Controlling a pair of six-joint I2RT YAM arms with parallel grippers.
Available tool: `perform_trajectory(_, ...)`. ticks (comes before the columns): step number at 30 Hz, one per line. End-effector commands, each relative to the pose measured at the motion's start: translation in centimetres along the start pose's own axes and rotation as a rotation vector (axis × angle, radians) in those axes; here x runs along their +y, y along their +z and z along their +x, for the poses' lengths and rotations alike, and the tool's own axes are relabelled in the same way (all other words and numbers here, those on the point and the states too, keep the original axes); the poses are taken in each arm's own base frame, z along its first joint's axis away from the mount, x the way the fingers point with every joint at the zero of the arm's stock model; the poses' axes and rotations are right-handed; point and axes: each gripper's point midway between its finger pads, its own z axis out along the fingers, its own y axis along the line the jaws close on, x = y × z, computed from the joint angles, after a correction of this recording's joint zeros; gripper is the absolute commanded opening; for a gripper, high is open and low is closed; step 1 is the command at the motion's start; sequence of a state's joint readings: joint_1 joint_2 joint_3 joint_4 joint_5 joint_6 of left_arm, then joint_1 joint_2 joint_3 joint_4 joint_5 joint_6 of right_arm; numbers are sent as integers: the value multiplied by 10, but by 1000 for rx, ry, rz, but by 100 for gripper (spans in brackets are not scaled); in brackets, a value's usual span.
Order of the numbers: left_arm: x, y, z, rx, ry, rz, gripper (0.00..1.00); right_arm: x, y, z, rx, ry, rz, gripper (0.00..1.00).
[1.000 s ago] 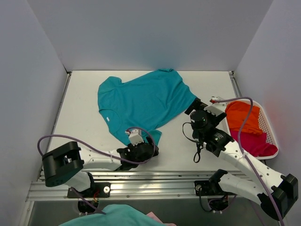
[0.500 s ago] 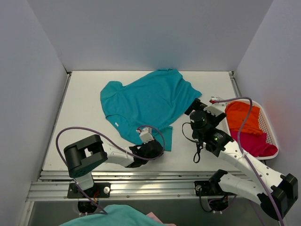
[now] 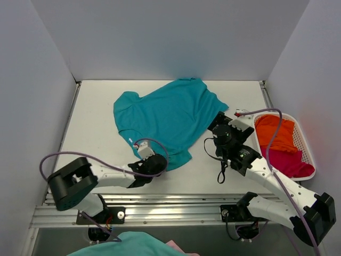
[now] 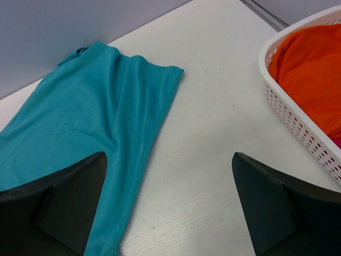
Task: Fold and stack the t-shirts
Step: Flatten the tshirt out
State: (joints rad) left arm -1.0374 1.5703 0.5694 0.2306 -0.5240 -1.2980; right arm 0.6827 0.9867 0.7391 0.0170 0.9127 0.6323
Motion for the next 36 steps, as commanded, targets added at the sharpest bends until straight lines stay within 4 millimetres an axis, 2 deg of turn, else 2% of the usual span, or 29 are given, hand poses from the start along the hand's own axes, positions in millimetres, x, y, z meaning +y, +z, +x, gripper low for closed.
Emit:
perform_trajectory(1, 73, -43, -44, -147, 162, -257, 2, 4, 1, -4, -21, 17, 14, 100)
perform_trajectory(2, 74, -51, -53, -170, 153, -259, 2, 5, 2, -3, -16, 11, 10, 100)
perform_trajectory(3, 67, -63, -66, -199, 120, -225, 2, 7, 2, -2, -13, 14, 3, 100)
perform_trajectory(4, 77, -71, -76, -226, 134, -257, 2, 8, 3, 1, -8, 7, 1, 100)
perform_trajectory(5, 77, -81, -85, -249, 107, -236, 2, 10, 4, 1, -6, 5, -1, 100)
perform_trajectory(7, 87, -89, -90, -260, 109, -247, 3, 13, 5, 5, 5, -1, -8, 100)
perform_trajectory(8, 92, -93, -93, -271, 90, -242, 26, 13, 5, 5, 6, -3, -10, 100)
perform_trajectory(10, 97, -94, -91, -260, 89, -242, 63, 16, 6, 7, 12, -6, -16, 100)
perform_trajectory(12, 101, -95, -85, -231, 91, -245, 91, 18, 7, 10, 17, -10, -20, 100)
perform_trajectory(13, 103, -95, -81, -215, 96, -254, 95, 19, 7, 11, 21, -13, -23, 100)
perform_trajectory(19, 110, -94, -48, -84, 92, -260, 97, 20, 7, 12, 25, -14, -27, 100)
perform_trajectory(25, 93, -94, -20, 2, 55, -162, 92, 18, 7, 11, 21, -14, -21, 100)
perform_trajectory(29, 89, -88, -11, 4, 65, -161, 91, 16, 6, 10, 20, -13, -16, 100)
perform_trajectory(36, 80, -68, -11, -51, 77, -184, 90, 14, 5, 8, 16, -12, -13, 100)
